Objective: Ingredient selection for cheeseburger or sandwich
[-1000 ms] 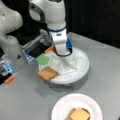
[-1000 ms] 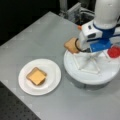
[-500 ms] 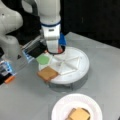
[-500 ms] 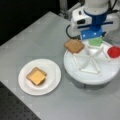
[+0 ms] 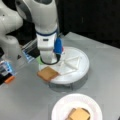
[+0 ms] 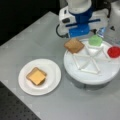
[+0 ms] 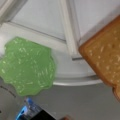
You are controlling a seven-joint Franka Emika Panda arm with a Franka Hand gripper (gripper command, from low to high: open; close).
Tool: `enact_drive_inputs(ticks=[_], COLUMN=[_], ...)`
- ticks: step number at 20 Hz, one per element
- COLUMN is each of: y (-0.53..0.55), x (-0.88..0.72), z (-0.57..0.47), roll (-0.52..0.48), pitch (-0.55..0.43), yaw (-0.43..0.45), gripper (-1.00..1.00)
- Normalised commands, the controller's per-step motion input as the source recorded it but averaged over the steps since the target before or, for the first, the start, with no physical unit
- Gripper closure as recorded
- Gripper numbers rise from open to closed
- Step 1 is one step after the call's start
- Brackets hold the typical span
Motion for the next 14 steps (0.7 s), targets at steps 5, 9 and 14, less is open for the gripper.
enact_drive_inputs(ticks=[5, 9, 14], y=[-0.16, -0.2, -0.25], x=[0.04, 0.04, 0.17], z=[0.07, 0.1, 0.1], roll=[0.325, 0.258, 0.24], pitch=[0.18, 0.113, 0.128], yaw=[-0.487, -0.365, -0.139], gripper=[-1.0, -1.0, -1.0])
